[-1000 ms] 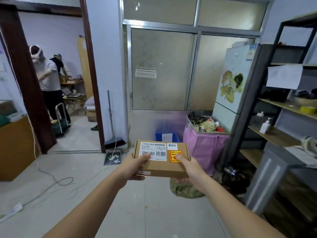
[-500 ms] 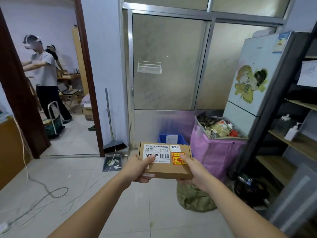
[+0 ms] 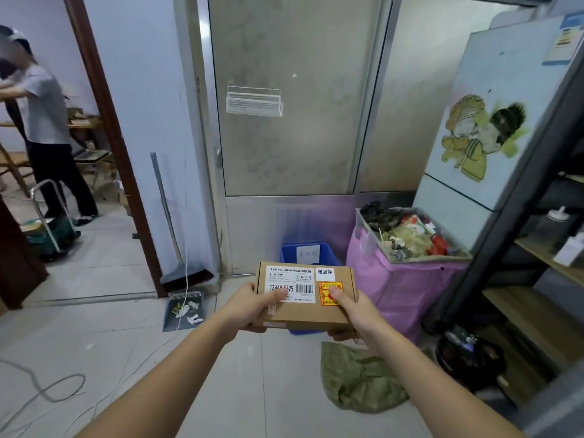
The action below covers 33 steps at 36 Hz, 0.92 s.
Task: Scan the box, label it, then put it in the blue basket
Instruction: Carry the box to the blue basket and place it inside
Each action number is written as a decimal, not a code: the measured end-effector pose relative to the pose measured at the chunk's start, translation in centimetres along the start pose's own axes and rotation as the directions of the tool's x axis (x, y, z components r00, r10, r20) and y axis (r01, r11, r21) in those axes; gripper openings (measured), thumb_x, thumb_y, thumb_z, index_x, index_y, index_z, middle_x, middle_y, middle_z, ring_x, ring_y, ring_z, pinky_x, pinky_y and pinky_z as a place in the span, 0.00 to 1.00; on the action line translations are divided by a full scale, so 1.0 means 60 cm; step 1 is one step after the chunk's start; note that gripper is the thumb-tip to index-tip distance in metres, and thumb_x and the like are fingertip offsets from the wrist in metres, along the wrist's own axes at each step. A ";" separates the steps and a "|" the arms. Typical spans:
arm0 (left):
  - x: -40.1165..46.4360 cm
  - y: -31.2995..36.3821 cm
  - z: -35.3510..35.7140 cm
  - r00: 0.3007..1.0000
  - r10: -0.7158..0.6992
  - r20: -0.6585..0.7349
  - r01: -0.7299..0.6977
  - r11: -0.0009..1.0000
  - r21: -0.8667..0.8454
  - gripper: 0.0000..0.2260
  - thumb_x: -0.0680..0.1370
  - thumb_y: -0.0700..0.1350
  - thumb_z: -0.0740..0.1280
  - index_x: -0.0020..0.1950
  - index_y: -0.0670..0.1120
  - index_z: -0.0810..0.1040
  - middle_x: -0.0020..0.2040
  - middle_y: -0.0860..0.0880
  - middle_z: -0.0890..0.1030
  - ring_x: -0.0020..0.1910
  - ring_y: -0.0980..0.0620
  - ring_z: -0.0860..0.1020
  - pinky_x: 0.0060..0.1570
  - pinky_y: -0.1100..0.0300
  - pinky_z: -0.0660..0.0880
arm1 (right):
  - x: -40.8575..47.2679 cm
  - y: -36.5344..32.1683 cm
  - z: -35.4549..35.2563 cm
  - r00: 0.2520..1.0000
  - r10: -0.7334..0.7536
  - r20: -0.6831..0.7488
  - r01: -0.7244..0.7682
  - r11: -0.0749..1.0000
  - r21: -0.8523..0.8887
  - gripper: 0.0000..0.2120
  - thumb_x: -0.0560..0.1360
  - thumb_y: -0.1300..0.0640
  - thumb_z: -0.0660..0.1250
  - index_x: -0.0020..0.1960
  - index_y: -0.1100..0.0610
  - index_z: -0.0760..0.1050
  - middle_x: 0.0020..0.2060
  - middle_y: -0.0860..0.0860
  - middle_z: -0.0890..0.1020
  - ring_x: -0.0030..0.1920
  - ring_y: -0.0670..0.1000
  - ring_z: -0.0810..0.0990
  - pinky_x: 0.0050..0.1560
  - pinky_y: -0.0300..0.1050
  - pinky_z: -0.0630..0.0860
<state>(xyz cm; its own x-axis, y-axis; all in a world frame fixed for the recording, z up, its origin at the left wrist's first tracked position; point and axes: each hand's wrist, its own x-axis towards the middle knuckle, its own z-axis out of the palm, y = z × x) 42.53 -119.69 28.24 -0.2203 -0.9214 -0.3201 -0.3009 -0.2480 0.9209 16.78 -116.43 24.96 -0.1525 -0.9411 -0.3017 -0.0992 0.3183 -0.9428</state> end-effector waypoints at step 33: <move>0.770 0.087 -0.199 0.994 -0.085 0.065 0.090 0.992 -0.087 0.21 0.73 0.58 0.78 0.60 0.52 0.78 0.48 0.51 0.89 0.42 0.51 0.88 0.37 0.54 0.85 | 0.741 -0.130 0.109 0.987 0.158 -0.035 -0.158 0.987 0.011 0.24 0.74 0.35 0.71 0.63 0.48 0.75 0.48 0.51 0.90 0.46 0.56 0.90 0.37 0.51 0.86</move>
<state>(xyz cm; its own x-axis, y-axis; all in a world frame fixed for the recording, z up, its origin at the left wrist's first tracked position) 41.85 -167.15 20.91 -0.2541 -0.8756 -0.4108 -0.2379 -0.3552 0.9040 17.19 -161.50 17.97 -0.2005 -0.8745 -0.4416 -0.0627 0.4613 -0.8850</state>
